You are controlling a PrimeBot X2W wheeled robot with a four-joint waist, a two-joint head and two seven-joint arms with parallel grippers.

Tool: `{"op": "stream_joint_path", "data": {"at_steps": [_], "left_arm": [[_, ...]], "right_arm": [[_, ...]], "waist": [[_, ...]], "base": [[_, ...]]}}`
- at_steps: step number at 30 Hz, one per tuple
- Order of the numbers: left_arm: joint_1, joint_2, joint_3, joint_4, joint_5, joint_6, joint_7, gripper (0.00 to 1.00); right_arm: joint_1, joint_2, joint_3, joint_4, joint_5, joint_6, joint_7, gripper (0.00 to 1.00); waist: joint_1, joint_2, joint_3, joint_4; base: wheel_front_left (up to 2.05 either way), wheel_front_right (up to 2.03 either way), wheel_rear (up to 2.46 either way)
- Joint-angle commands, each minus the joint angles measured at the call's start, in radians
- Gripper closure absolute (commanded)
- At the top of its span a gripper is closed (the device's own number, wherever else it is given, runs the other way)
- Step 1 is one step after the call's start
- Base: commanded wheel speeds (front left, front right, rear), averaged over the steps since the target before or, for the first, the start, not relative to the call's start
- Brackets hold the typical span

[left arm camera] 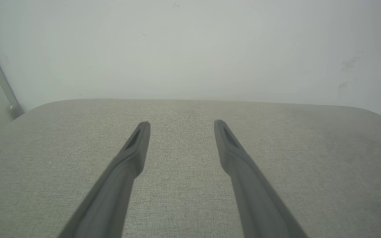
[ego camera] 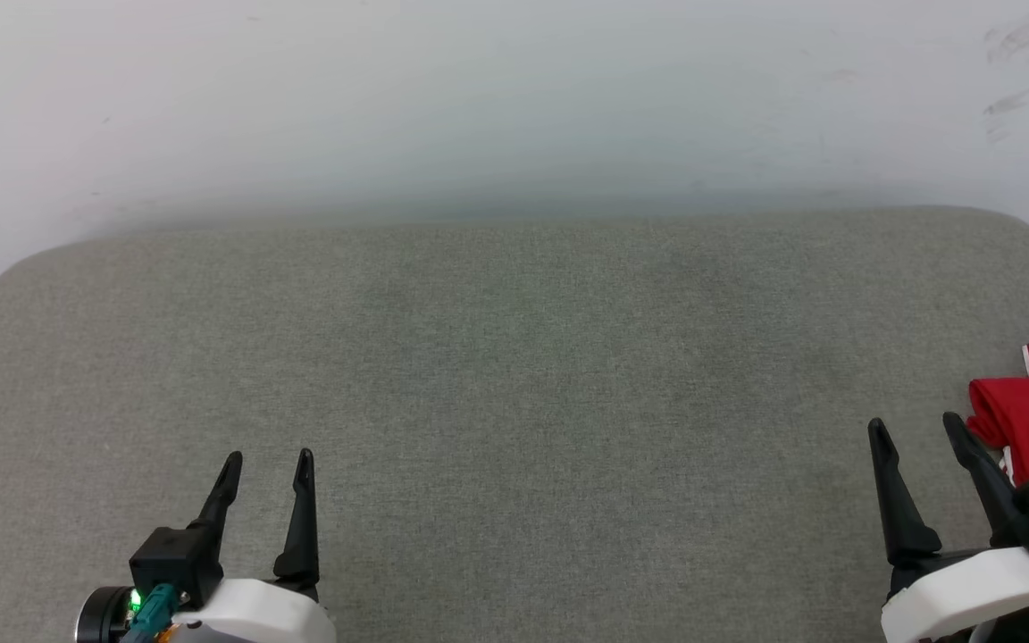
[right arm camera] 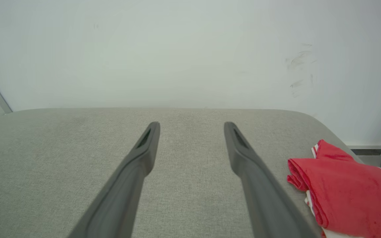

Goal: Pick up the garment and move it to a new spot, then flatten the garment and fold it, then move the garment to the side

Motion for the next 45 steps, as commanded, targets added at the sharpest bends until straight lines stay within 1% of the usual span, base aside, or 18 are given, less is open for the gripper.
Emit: {"op": "stream_joint_path", "data": {"at_steps": [1,2,5,13,24,45], "left_arm": [[0.011,-0.005,0.003,0.001,0.004,-0.001,-0.005,0.0],[0.0,-0.001,0.002,0.001,0.0,-0.001,0.0,1.0],[0.005,-0.011,0.0,0.019,-0.016,-0.005,0.007,1.0],[-0.007,-0.034,0.039,0.03,-0.15,-0.035,0.045,1.0],[-0.026,-0.063,0.087,0.048,-0.312,-0.074,0.092,1.0],[-0.052,-0.11,0.166,0.068,-0.569,-0.135,0.169,1.0]], "right_arm": [[0.008,0.005,-0.001,-0.004,-0.003,-0.001,-0.007,0.0],[0.0,0.0,-0.001,0.001,0.0,0.0,0.0,1.0],[0.001,0.001,0.001,0.029,0.015,0.0,0.002,1.0],[-0.022,0.005,-0.004,0.067,0.18,0.0,0.011,1.0],[-0.05,0.009,-0.011,0.116,0.377,0.0,0.022,1.0],[-0.095,0.016,-0.022,0.193,0.691,0.0,0.039,1.0]], "waist": [[0.0001,0.0,0.0,0.0],[0.0001,0.0,0.0,0.0],[0.0001,0.0,0.0,0.001],[0.0001,0.0,0.001,0.003],[0.0001,0.0,0.002,0.006],[0.0001,0.0,0.004,0.013]], "base": [[0.0,0.0,0.0],[0.0,0.0,0.0],[0.0,0.0,0.0],[0.0,0.0,0.0],[0.0,0.0,0.0],[0.0,0.0,0.0]]}}
